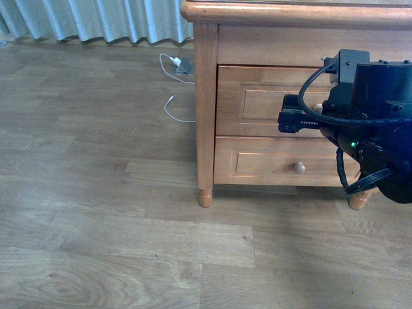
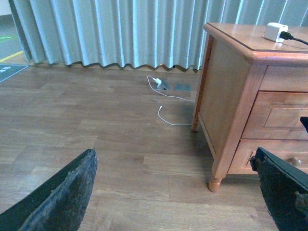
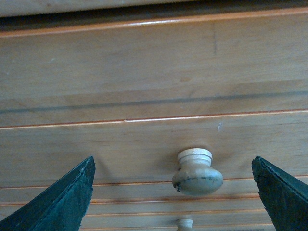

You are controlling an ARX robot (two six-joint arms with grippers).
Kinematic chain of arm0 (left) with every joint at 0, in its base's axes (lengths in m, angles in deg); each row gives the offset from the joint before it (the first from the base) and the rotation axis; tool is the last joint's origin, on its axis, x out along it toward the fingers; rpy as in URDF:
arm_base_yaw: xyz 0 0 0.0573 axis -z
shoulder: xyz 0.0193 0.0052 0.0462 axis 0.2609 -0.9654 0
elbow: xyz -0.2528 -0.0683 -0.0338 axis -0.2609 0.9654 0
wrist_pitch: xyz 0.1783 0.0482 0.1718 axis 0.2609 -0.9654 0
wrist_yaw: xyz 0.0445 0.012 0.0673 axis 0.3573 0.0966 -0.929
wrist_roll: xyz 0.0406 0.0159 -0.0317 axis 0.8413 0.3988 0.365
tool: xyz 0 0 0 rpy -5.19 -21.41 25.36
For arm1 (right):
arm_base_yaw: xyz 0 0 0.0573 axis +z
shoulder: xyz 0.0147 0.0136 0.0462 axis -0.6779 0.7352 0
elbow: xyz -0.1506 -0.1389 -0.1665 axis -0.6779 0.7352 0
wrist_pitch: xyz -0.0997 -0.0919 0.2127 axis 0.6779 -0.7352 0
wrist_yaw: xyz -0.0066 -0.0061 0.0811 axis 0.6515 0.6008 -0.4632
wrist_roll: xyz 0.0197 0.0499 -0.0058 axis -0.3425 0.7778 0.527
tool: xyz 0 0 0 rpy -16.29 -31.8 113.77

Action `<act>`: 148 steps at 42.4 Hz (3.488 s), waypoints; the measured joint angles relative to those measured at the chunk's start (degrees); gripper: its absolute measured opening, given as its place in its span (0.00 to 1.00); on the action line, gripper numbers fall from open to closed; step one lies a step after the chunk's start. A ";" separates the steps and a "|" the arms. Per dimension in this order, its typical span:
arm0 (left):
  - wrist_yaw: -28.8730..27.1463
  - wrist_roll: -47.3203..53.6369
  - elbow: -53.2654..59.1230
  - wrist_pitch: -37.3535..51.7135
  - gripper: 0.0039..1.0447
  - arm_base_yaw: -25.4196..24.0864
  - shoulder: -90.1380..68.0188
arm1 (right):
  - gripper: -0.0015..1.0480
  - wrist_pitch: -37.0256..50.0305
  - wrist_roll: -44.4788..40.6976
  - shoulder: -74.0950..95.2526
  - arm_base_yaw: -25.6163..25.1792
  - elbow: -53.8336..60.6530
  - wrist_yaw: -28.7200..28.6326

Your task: Put charger into drawer

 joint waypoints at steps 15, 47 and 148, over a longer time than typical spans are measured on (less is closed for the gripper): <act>0.00 0.00 0.00 0.00 0.95 0.00 0.00 | 0.89 -0.17 -0.28 0.31 -0.02 -0.79 -0.52; 0.00 0.00 0.00 0.00 0.95 0.00 0.00 | 0.23 -0.37 -1.53 0.90 -0.39 -0.85 0.98; 0.02 0.00 0.00 0.00 0.95 0.00 0.04 | 0.92 -50.56 7.50 -113.52 -16.22 55.15 -18.47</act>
